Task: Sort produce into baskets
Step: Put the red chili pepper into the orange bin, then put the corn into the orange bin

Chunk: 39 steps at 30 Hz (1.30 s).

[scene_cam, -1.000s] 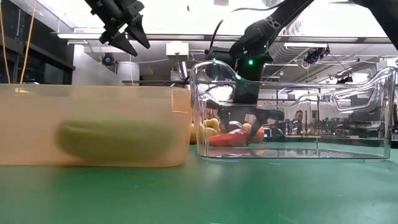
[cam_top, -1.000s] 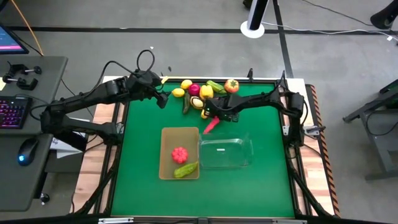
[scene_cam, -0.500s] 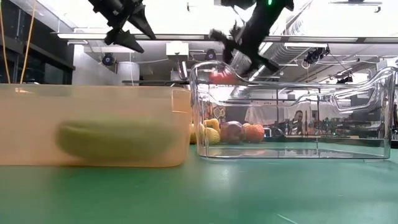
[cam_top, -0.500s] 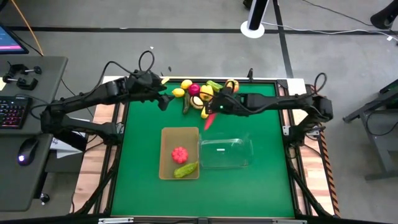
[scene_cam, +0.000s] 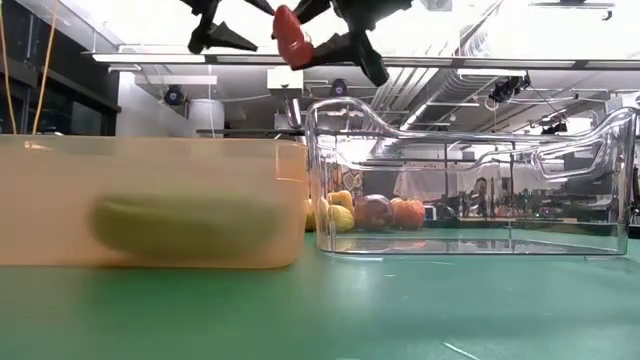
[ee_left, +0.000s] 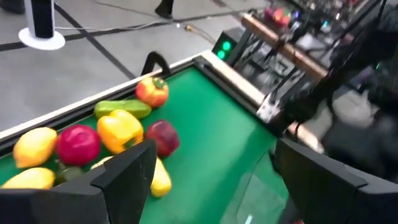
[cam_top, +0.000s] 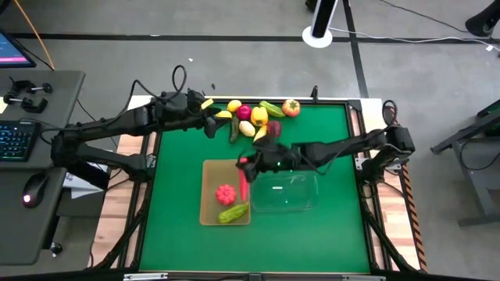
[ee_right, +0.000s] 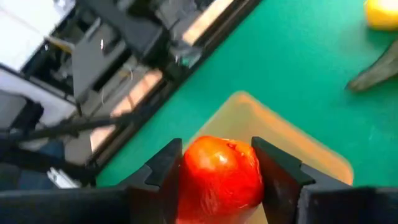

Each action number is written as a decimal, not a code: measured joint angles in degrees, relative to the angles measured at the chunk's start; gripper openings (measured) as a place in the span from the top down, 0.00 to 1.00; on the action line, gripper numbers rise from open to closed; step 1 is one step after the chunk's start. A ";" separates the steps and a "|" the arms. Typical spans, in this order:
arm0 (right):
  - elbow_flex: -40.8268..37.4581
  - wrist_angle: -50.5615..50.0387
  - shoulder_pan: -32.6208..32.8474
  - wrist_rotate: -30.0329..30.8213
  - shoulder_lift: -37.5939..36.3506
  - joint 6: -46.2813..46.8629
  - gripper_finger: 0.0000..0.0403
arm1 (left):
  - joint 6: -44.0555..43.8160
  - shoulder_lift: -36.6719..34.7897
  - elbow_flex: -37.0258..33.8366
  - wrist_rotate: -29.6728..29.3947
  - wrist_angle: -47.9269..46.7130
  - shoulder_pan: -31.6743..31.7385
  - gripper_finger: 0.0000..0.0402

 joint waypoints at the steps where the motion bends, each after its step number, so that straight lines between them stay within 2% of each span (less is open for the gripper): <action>1: 0.00 -0.05 0.76 0.07 0.49 -0.02 0.62 | -0.63 0.00 -0.02 -0.77 0.34 -0.45 0.21; 10: 0.00 6.64 5.19 3.31 3.56 -0.04 0.50 | -1.33 0.00 0.00 -5.27 0.41 -5.09 0.21; 15: 0.00 8.13 5.68 2.42 3.69 -0.41 0.49 | -4.14 0.00 0.00 -5.38 -0.62 -6.77 0.21; 19: 0.00 7.97 5.62 5.06 3.69 1.07 0.49 | -4.14 0.00 0.00 -6.79 -2.63 -7.46 0.21; 26: 0.00 9.00 4.12 4.30 3.66 -0.04 0.48 | -3.68 0.00 0.00 -7.80 -4.18 -7.20 0.21; 29: 0.00 9.86 1.58 2.53 3.13 0.48 0.41 | -3.64 0.00 0.00 -7.80 -3.92 -6.31 0.21; 32: 0.08 8.07 -1.75 1.82 2.78 4.21 0.30 | -3.67 0.00 0.00 -7.84 -4.25 -4.44 0.21; 36: 0.04 -2.78 -6.16 1.56 2.82 10.84 0.16 | -2.61 1.61 0.09 -4.86 -6.90 -0.68 0.21; 39: 0.04 -10.67 -8.77 1.26 2.82 14.49 0.11 | 0.90 4.22 0.05 -2.46 -11.01 2.12 0.21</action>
